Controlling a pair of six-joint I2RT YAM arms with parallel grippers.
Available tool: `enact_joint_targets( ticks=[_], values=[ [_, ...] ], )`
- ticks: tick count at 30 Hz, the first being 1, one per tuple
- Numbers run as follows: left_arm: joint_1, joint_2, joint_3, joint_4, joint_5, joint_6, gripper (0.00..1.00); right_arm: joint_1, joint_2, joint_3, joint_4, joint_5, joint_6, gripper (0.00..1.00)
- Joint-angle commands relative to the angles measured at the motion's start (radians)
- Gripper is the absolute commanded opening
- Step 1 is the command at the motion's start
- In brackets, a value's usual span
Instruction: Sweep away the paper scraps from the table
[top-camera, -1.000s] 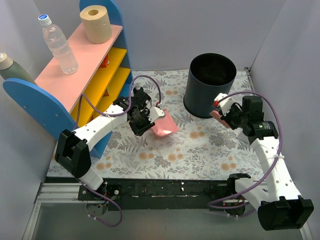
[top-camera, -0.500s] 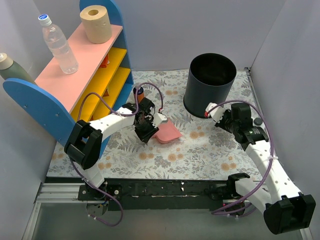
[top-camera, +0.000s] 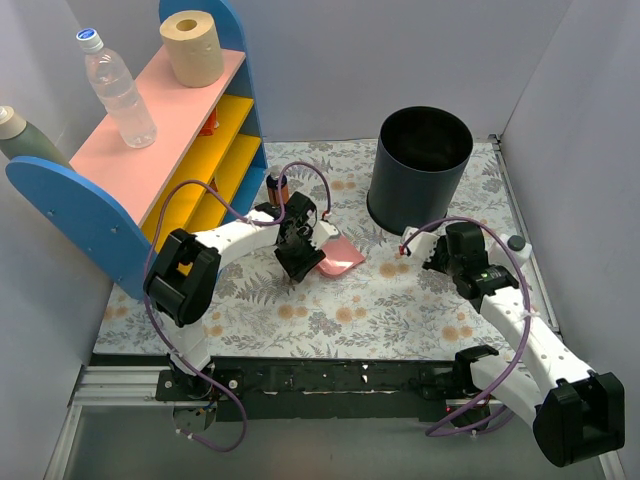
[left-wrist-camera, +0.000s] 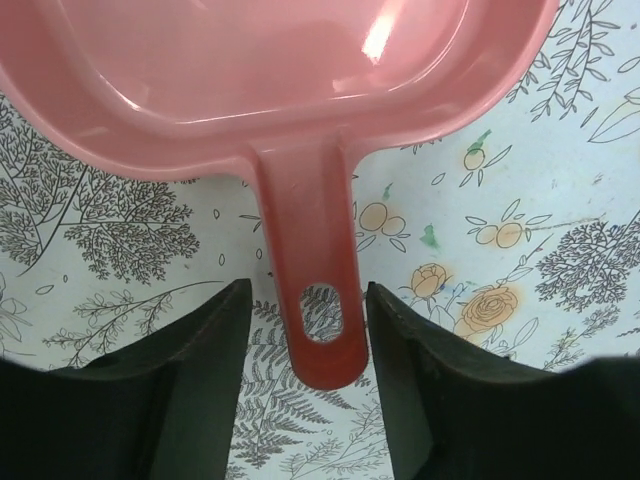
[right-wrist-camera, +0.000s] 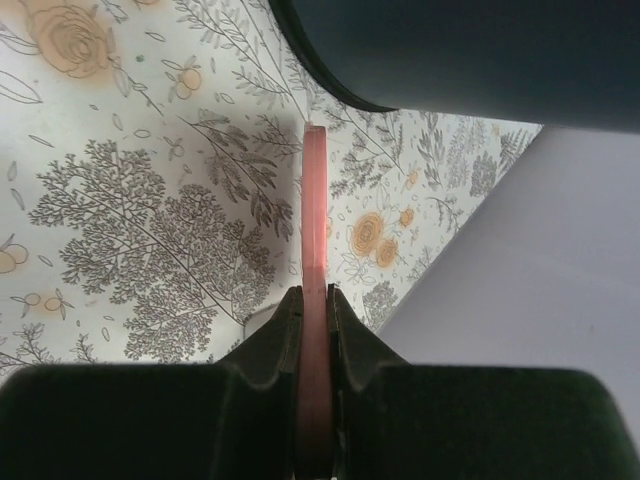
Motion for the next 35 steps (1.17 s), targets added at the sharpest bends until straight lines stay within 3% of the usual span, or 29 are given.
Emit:
enact_joint_targets(
  ticks=[1,4,5,7,11,12,13,21,26,28,35],
  values=[
    [0.004,-0.053,0.01,0.006,-0.026,0.003,0.52,0.011,0.011,0.058,-0.116,-0.112,0.028,0.16],
    [0.003,-0.095,-0.022,-0.004,-0.036,0.005,0.59,0.011,0.01,0.114,-0.228,-0.245,0.081,0.59],
    [0.004,-0.119,-0.037,-0.014,-0.039,0.005,0.61,0.012,0.007,0.127,-0.271,-0.273,0.094,0.79],
    [0.004,-0.141,-0.045,-0.028,-0.045,0.009,0.63,0.009,-0.003,0.168,-0.317,-0.348,0.131,0.9],
    [0.004,-0.242,-0.038,-0.036,-0.031,0.024,0.67,0.011,0.013,0.289,-0.397,-0.404,0.271,0.94],
    [0.004,-0.294,-0.027,-0.011,-0.029,0.026,0.72,0.011,0.02,0.318,-0.423,-0.41,0.304,0.94],
    [0.006,-0.314,-0.016,0.002,-0.029,0.024,0.98,0.011,0.037,0.349,-0.436,-0.419,0.37,0.94],
    [0.006,-0.294,0.26,0.003,-0.081,0.024,0.98,0.011,0.108,0.643,-0.451,-0.383,0.646,0.95],
    [0.006,-0.213,0.534,0.036,-0.15,-0.005,0.98,0.011,0.207,0.801,-0.428,0.027,0.915,0.97],
    [0.006,-0.193,0.606,0.052,-0.172,-0.006,0.98,0.011,0.255,0.898,-0.437,0.137,0.932,0.98],
    [0.006,-0.115,0.846,0.17,-0.269,0.024,0.98,0.009,0.318,1.122,-0.359,0.217,0.909,0.98]
  ],
)
